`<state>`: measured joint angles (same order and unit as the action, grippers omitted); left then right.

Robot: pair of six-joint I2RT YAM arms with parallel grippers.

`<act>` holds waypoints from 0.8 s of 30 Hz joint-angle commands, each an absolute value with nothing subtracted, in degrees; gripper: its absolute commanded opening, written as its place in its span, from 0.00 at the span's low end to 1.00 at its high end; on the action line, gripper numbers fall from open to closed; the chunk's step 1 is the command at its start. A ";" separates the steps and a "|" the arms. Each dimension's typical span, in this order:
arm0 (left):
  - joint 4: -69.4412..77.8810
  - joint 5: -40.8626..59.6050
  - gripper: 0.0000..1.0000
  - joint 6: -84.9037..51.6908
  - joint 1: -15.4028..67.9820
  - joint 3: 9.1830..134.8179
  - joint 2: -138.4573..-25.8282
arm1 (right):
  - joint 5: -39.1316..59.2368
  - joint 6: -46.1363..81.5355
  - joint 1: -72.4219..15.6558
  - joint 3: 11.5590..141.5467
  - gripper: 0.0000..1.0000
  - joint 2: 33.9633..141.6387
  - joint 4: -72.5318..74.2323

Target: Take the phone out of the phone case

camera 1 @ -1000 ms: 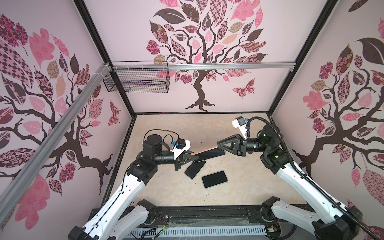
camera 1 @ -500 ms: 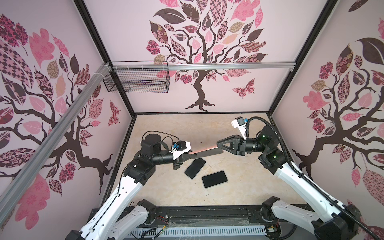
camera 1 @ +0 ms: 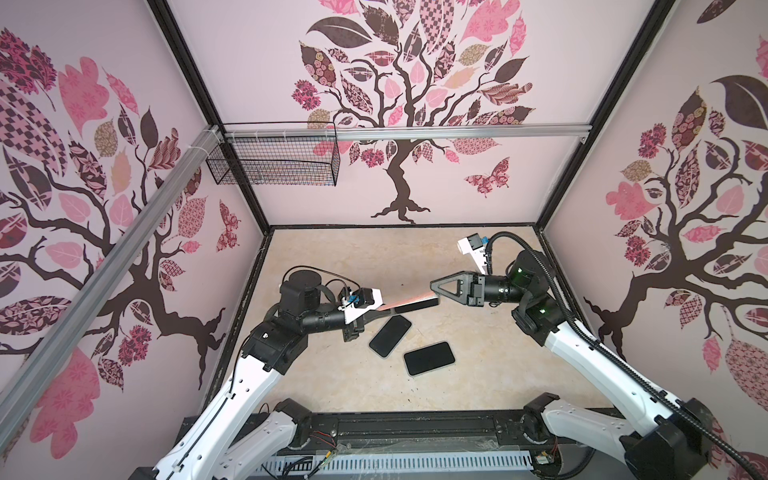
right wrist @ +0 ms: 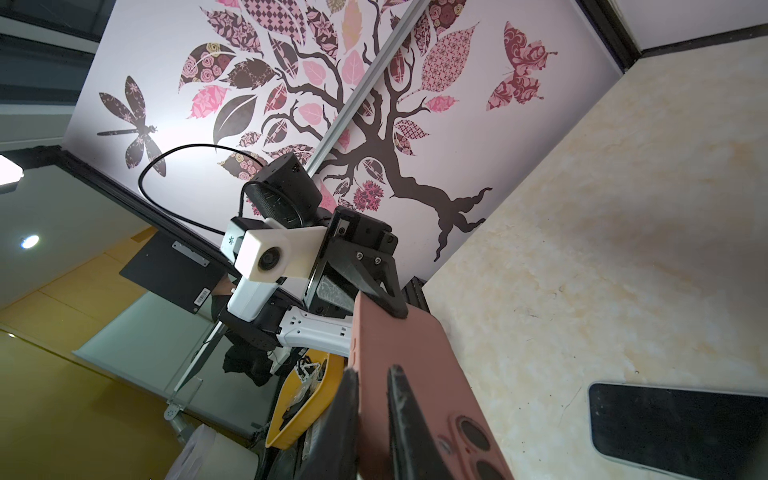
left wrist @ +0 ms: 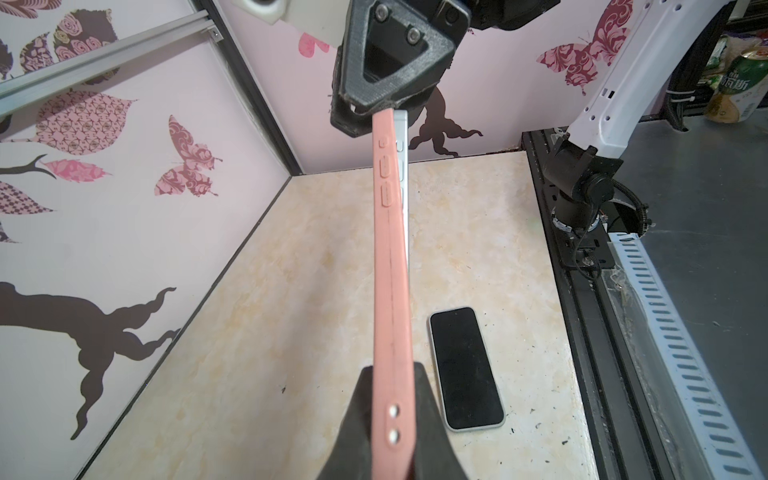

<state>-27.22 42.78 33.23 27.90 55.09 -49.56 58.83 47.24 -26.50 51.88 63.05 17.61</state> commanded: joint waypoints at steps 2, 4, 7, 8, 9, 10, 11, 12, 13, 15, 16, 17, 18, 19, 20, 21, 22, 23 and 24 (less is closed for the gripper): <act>-15.75 48.82 0.00 34.07 29.08 60.61 -46.83 | 57.09 49.83 -27.50 50.46 0.02 66.03 15.12; -15.78 48.87 0.00 33.48 29.05 59.92 -46.34 | 56.09 49.45 -27.49 51.20 0.02 66.33 15.20; -15.58 48.72 0.00 31.92 29.09 58.04 -45.29 | 51.52 46.60 -26.80 52.97 0.07 65.57 12.73; -15.16 48.24 0.00 30.93 29.08 57.12 -44.87 | 48.76 44.64 -26.31 53.71 0.10 64.95 10.54; -14.18 47.82 0.00 29.72 29.05 56.10 -44.26 | 45.97 42.90 -25.57 54.21 0.15 64.15 8.72; -13.06 47.49 0.00 28.39 29.08 54.96 -43.61 | 43.63 41.76 -24.82 54.45 0.18 63.31 7.49; -11.52 47.17 0.00 26.73 29.09 53.71 -42.78 | 40.97 40.23 -24.11 54.60 0.20 62.37 5.92; -9.40 46.45 0.00 24.66 29.09 52.22 -41.97 | 38.15 38.23 -23.84 54.69 0.24 61.41 4.29; -7.39 45.87 0.00 22.62 29.02 51.11 -41.23 | 35.85 36.25 -23.86 54.75 0.27 60.43 3.24; -3.17 44.25 0.00 17.61 29.07 48.92 -39.90 | 32.38 33.66 -23.82 53.06 0.30 58.05 4.24; -0.65 42.95 0.00 14.98 29.09 48.03 -39.45 | 31.64 32.77 -23.77 51.86 0.32 57.02 5.62; 1.83 41.66 0.00 11.33 29.09 47.04 -39.02 | 31.13 32.04 -23.82 50.32 0.36 55.97 7.58; 4.48 40.41 0.00 7.62 29.05 46.21 -38.75 | 30.94 31.45 -23.82 48.82 0.40 54.77 9.79; 6.41 39.76 0.00 4.84 29.05 45.67 -38.60 | 30.77 31.14 -23.81 47.43 0.43 53.86 11.83; 8.28 38.65 0.00 2.19 29.03 45.18 -38.50 | 30.69 30.94 -23.80 45.95 0.46 52.92 14.23; 11.64 37.36 0.00 -2.03 29.09 44.53 -38.38 | 30.89 30.64 -23.82 44.72 0.48 52.10 16.46; 13.98 36.09 0.00 -5.51 29.09 44.27 -38.54 | 31.23 30.41 -23.81 43.66 0.50 51.54 17.99; 16.26 35.09 0.00 -9.62 29.15 44.08 -38.91 | 31.73 30.40 -23.82 42.74 0.54 51.11 19.92; 17.92 34.34 0.00 -13.21 29.25 44.32 -39.49 | 32.35 30.40 -23.82 41.86 0.59 50.83 22.21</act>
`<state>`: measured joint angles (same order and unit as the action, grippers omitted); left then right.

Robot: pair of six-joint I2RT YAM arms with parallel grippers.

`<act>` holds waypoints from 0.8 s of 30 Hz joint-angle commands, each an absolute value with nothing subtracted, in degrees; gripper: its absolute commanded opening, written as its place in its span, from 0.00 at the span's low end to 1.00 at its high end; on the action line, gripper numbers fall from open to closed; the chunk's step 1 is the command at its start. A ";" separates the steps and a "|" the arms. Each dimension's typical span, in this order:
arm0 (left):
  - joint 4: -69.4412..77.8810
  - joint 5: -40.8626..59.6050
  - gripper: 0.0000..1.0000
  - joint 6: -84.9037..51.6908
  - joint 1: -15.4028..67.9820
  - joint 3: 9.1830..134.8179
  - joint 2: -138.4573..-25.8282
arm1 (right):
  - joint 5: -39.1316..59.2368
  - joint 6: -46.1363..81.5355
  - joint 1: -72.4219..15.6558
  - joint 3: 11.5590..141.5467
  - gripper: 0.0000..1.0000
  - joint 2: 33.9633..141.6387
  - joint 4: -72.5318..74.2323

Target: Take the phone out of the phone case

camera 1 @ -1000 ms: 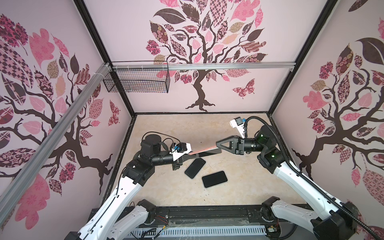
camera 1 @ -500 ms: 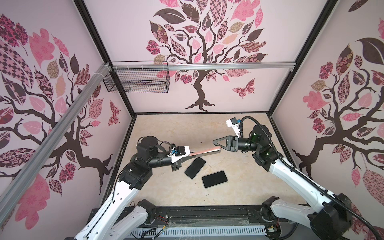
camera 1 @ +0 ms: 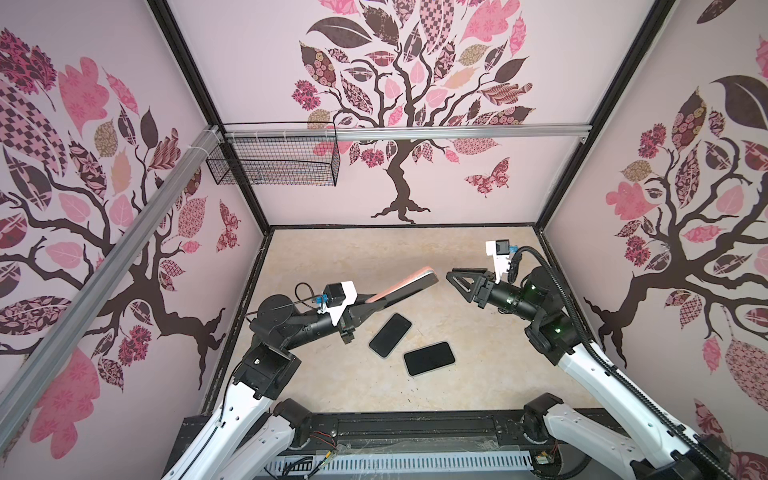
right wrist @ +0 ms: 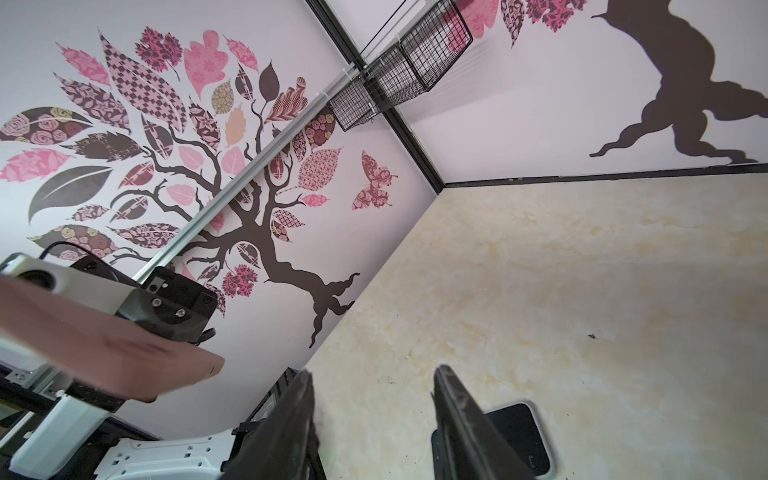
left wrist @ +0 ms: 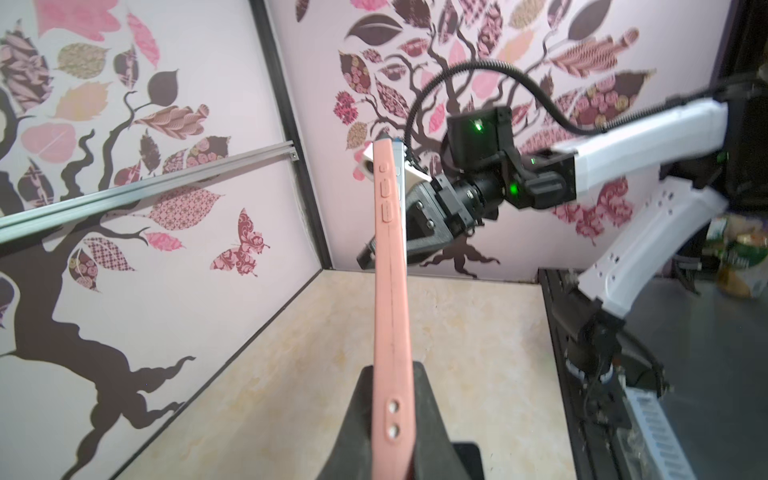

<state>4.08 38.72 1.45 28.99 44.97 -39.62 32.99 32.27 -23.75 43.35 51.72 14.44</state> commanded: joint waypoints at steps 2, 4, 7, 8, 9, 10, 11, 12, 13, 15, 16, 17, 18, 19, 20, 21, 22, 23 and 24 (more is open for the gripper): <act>19.13 31.15 0.00 -19.09 30.11 45.02 -40.78 | 34.17 31.49 -23.80 40.43 0.63 50.86 26.84; 19.11 28.13 0.00 -23.45 31.53 46.04 -42.05 | 37.31 33.95 -23.82 39.84 0.64 51.76 31.45; 18.08 24.62 0.00 -28.71 33.61 48.08 -44.39 | 41.23 40.61 -24.35 38.56 0.65 54.07 41.54; 17.78 23.38 0.00 -31.03 33.79 48.78 -45.25 | 41.73 42.46 -24.87 38.19 0.65 54.90 44.85; 17.67 22.38 0.00 -33.36 33.84 49.31 -45.96 | 41.55 43.73 -25.64 38.19 0.64 55.59 46.73; 17.63 21.93 0.00 -35.07 33.88 49.71 -46.54 | 40.88 44.50 -26.45 38.36 0.64 56.11 47.46; 17.03 21.41 0.00 -37.26 33.87 50.43 -47.08 | 40.20 44.80 -27.63 38.55 0.64 56.62 48.39; 15.47 20.41 0.00 -39.19 33.96 51.37 -47.41 | 39.65 45.11 -28.79 38.76 0.64 57.05 49.32; 14.00 19.77 0.00 -40.20 33.93 52.27 -47.85 | 38.89 45.45 -29.84 38.75 0.64 57.33 50.28; 10.39 19.25 0.00 -42.83 33.97 54.39 -48.80 | 36.56 47.07 -32.14 37.79 0.64 57.86 54.01; 9.78 19.67 0.00 -43.25 33.97 55.04 -49.11 | 35.81 48.38 -32.74 37.22 0.64 58.20 55.96; 10.12 20.45 0.00 -43.78 33.94 55.37 -49.44 | 35.10 50.19 -33.19 36.64 0.64 58.95 58.20; 10.87 20.93 0.00 -44.40 33.93 55.32 -49.57 | 34.74 51.96 -33.46 36.11 0.63 59.82 60.50; 12.09 21.45 0.00 -45.11 33.99 55.04 -49.74 | 34.60 53.56 -33.66 35.68 0.63 60.62 62.82; 13.74 21.62 0.00 -46.34 33.93 54.39 -49.82 | 34.35 55.35 -33.82 35.35 0.63 61.56 65.22; 14.84 21.47 0.00 -47.24 34.00 53.95 -49.81 | 33.95 56.71 -34.09 35.12 0.63 62.35 67.19; 15.39 21.21 0.00 -48.02 33.96 53.67 -49.83 | 33.55 57.69 -34.47 35.06 0.63 63.01 68.50; 15.84 20.82 0.00 -48.93 33.97 53.33 -49.84 | 32.97 58.42 -34.97 35.15 0.63 63.51 69.68; 16.30 20.74 0.00 -49.61 34.02 53.05 -50.04 | 32.50 58.90 -35.63 35.29 0.63 63.97 70.47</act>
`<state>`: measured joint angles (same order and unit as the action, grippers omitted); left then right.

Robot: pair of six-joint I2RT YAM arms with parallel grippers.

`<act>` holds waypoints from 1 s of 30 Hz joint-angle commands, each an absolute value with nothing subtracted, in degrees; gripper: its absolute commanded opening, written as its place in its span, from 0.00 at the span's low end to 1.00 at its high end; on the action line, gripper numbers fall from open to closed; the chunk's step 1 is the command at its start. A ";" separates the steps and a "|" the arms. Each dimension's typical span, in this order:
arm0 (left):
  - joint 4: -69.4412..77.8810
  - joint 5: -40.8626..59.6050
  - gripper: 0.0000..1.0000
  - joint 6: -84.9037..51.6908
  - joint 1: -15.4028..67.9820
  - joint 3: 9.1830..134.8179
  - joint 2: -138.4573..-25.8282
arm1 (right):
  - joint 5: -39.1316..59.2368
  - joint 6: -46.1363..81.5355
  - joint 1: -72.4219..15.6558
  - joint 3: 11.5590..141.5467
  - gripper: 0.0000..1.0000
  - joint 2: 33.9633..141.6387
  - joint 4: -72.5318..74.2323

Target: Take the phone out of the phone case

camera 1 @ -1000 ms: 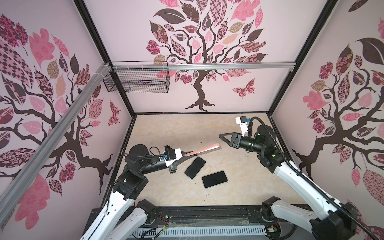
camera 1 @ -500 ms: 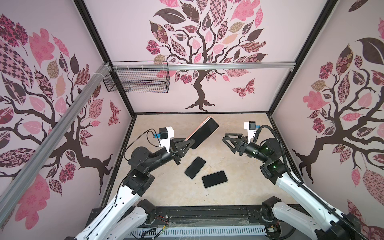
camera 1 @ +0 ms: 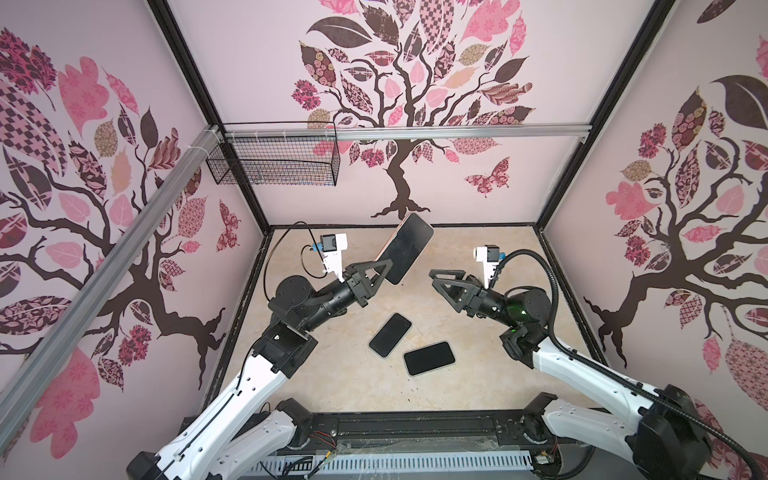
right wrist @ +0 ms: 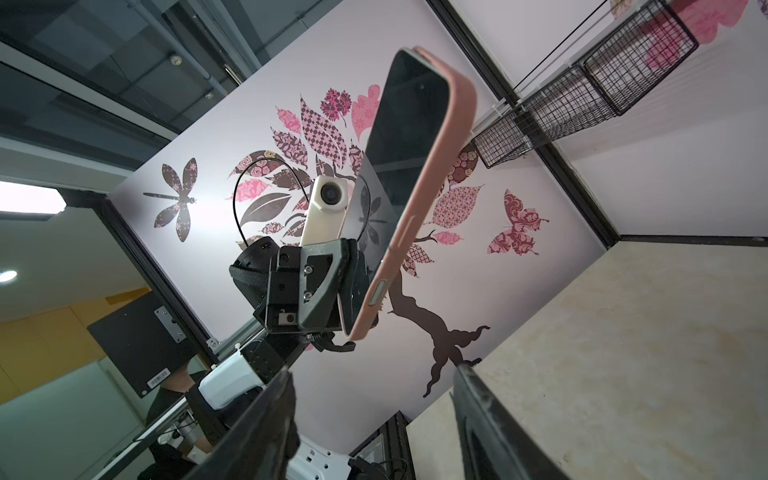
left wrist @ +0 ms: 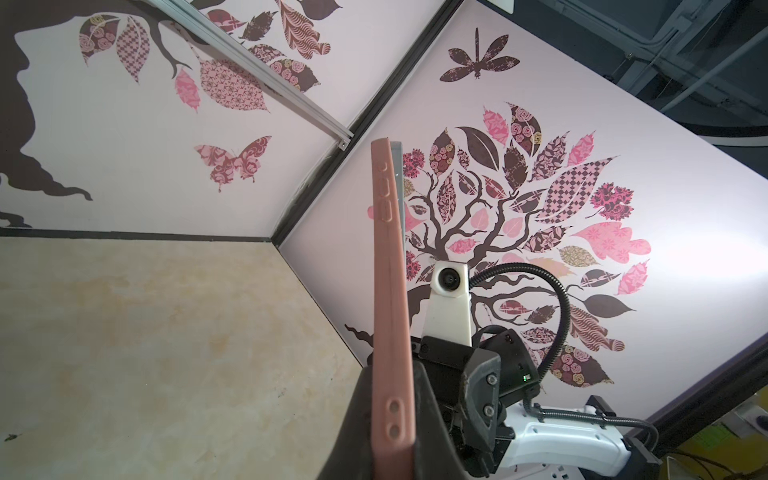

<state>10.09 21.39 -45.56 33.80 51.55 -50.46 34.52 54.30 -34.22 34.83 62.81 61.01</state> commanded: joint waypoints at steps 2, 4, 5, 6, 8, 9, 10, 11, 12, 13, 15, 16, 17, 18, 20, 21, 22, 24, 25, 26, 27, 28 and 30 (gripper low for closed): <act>17.89 21.42 0.00 -50.35 34.02 52.29 -50.22 | 31.37 58.96 -37.13 35.87 0.63 64.73 71.26; 20.12 22.67 0.00 -51.02 34.02 51.70 -50.60 | 30.94 58.10 -38.68 36.76 0.63 65.46 71.15; 21.42 23.37 0.00 -51.52 34.02 51.49 -51.00 | 30.66 57.63 -39.45 37.43 0.63 66.00 70.61; 22.16 23.88 0.00 -51.96 34.10 51.49 -51.27 | 30.40 57.42 -40.00 37.92 0.63 66.51 70.36; 23.90 24.92 0.00 -53.21 34.25 51.41 -52.21 | 29.80 57.50 -41.02 38.93 0.63 68.04 70.97; 24.83 25.20 0.00 -53.90 34.28 51.18 -52.29 | 29.80 57.68 -41.45 39.43 0.62 68.80 71.12; 25.99 25.39 0.00 -54.41 34.44 50.77 -52.55 | 29.70 57.89 -41.94 40.02 0.62 69.72 71.74; 26.72 25.31 0.00 -54.52 34.62 50.35 -52.58 | 29.86 58.36 -42.32 40.58 0.61 70.56 72.68; 26.81 24.94 0.00 -54.50 34.80 50.08 -52.43 | 30.07 58.58 -42.61 41.12 0.61 71.18 73.25; 26.73 24.42 0.00 -54.24 35.02 49.91 -52.17 | 30.42 58.75 -42.86 41.68 0.60 71.88 73.80; 26.71 23.44 0.00 -54.23 35.15 49.28 -51.54 | 30.74 58.53 -43.35 42.68 0.59 72.61 73.96; 26.80 23.21 0.00 -53.93 35.23 49.06 -51.20 | 30.61 58.37 -43.60 43.01 0.58 72.77 74.12; 26.58 23.20 0.00 -53.61 35.33 49.04 -50.99 | 30.30 58.13 -43.80 43.19 0.57 73.01 74.33; 26.32 23.20 0.00 -53.42 35.42 48.96 -50.83 | 29.92 57.97 -43.93 43.32 0.57 73.08 74.33; 26.20 23.53 0.00 -53.17 35.53 48.86 -50.65 | 29.26 57.72 -44.06 43.78 0.55 73.28 73.73; 26.19 23.71 0.00 -53.09 35.57 48.78 -50.75 | 29.26 57.66 -44.08 44.06 0.55 73.50 73.61; 26.19 23.87 0.00 -53.09 35.68 48.78 -50.89 | 29.19 57.66 -44.07 44.34 0.54 73.72 73.50; 26.67 23.82 0.00 -53.09 35.93 48.62 -51.01 | 28.95 57.71 -44.15 45.20 0.52 74.24 73.47; 26.83 23.65 0.00 -53.23 36.10 48.52 -51.15 | 28.85 57.70 -44.21 45.63 0.51 74.57 73.54; 26.92 23.56 0.00 -53.27 36.21 48.51 -51.28 | 28.66 57.72 -44.28 46.01 0.50 74.87 73.75; 26.89 23.55 0.00 -53.19 36.30 48.56 -51.38 | 28.61 57.73 -44.32 46.33 0.49 75.18 73.99; 26.86 23.63 0.00 -53.22 36.40 48.51 -51.43 | 28.77 57.74 -44.41 46.69 0.47 75.35 74.20; 26.82 23.82 0.00 -53.09 36.39 48.38 -51.55 | 28.98 57.58 -44.46 47.09 0.44 75.49 73.93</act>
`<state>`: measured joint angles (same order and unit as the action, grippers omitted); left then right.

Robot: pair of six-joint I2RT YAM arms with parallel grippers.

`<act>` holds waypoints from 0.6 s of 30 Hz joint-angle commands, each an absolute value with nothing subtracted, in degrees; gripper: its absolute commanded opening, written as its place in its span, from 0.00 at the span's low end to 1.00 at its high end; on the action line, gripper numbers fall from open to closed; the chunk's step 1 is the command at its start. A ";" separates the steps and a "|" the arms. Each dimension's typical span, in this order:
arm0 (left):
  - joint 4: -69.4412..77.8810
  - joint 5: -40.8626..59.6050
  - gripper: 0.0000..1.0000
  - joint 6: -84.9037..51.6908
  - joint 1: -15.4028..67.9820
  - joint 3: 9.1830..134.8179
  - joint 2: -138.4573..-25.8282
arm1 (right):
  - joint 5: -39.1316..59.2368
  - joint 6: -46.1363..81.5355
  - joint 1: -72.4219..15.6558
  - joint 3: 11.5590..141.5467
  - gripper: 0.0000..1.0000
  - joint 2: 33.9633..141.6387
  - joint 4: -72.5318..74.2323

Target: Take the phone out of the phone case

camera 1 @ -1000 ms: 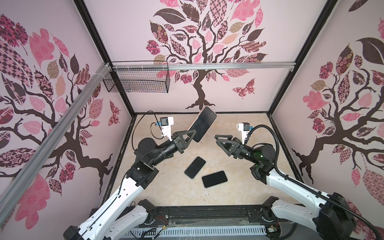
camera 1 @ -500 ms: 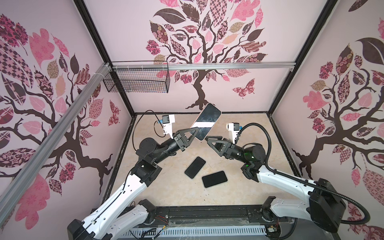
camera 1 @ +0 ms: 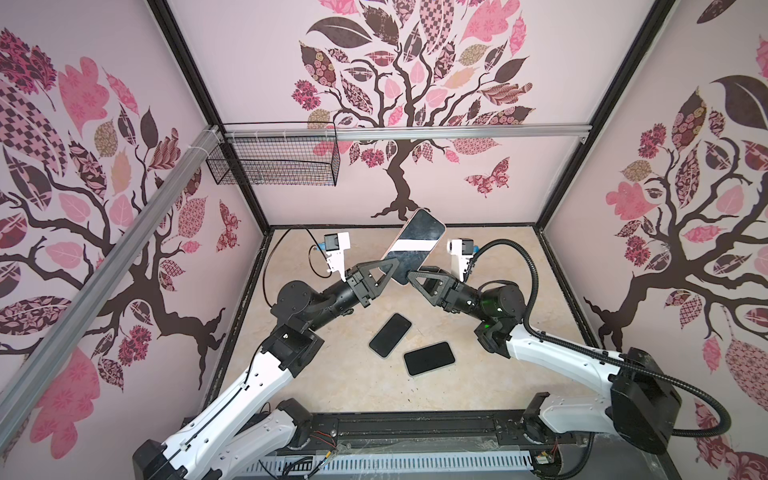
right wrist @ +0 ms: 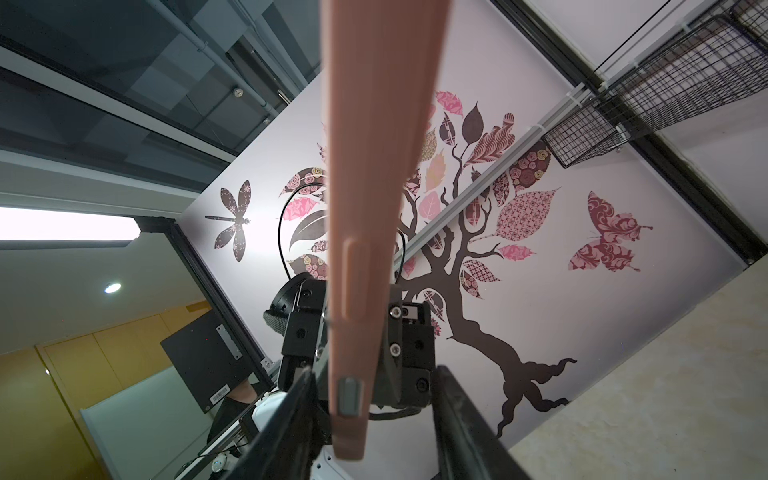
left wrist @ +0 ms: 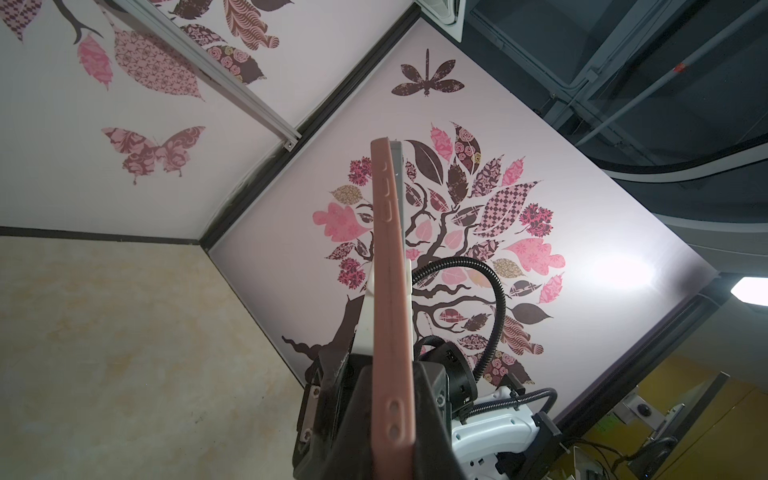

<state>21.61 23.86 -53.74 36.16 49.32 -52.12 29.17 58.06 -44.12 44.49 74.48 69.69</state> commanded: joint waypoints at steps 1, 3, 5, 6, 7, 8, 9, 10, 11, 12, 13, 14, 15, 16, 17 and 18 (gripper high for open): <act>26.81 23.73 0.00 -52.86 36.44 48.28 -51.53 | 29.00 57.27 -44.47 47.11 0.43 75.39 73.69; 26.81 23.39 0.00 -52.90 36.49 48.06 -51.37 | 29.16 56.78 -44.48 47.28 0.39 75.43 73.04; 26.85 23.36 0.00 -52.97 36.50 48.02 -51.38 | 28.87 56.80 -44.56 47.28 0.36 75.65 73.43; 26.70 23.38 0.00 -52.99 36.58 48.02 -51.36 | 28.83 56.90 -44.62 47.33 0.34 75.75 73.54; 26.42 23.38 0.00 -52.93 36.61 48.00 -51.36 | 28.89 56.97 -44.69 47.37 0.32 75.86 73.61; 26.14 23.33 0.00 -52.77 36.61 47.99 -51.38 | 29.15 57.01 -44.65 47.53 0.29 75.95 73.52; 26.02 23.29 0.00 -52.58 36.60 47.91 -51.34 | 29.33 56.92 -44.65 47.59 0.28 75.90 73.39; 26.07 23.09 0.00 -52.58 36.57 47.72 -51.35 | 29.39 56.68 -44.65 47.64 0.25 75.94 73.22; 25.86 22.87 0.00 -52.64 36.57 47.71 -51.27 | 29.44 56.49 -44.65 47.67 0.23 75.86 72.97; 25.68 22.68 0.00 -52.60 36.58 47.68 -51.32 | 29.29 56.51 -44.65 47.64 0.21 75.81 72.89; 25.56 22.51 0.00 -52.64 36.61 47.66 -51.26 | 29.14 56.37 -44.65 47.64 0.19 75.84 72.95; 25.44 22.50 0.00 -52.56 36.57 47.72 -51.19 | 29.02 56.38 -44.67 47.71 0.17 75.91 72.95; 25.20 22.44 0.00 -52.41 36.57 47.80 -51.13 | 28.99 56.50 -44.65 47.72 0.16 75.88 72.91; 24.60 22.41 0.00 -51.97 36.60 47.98 -51.01 | 29.08 56.51 -44.65 47.68 0.13 75.84 72.86; 23.95 22.35 0.00 -51.57 36.58 47.92 -50.99 | 29.22 56.45 -44.66 47.65 0.11 75.84 72.81; 23.78 22.20 0.00 -51.42 36.56 47.82 -50.98 | 29.30 56.28 -44.65 47.64 0.10 75.76 72.56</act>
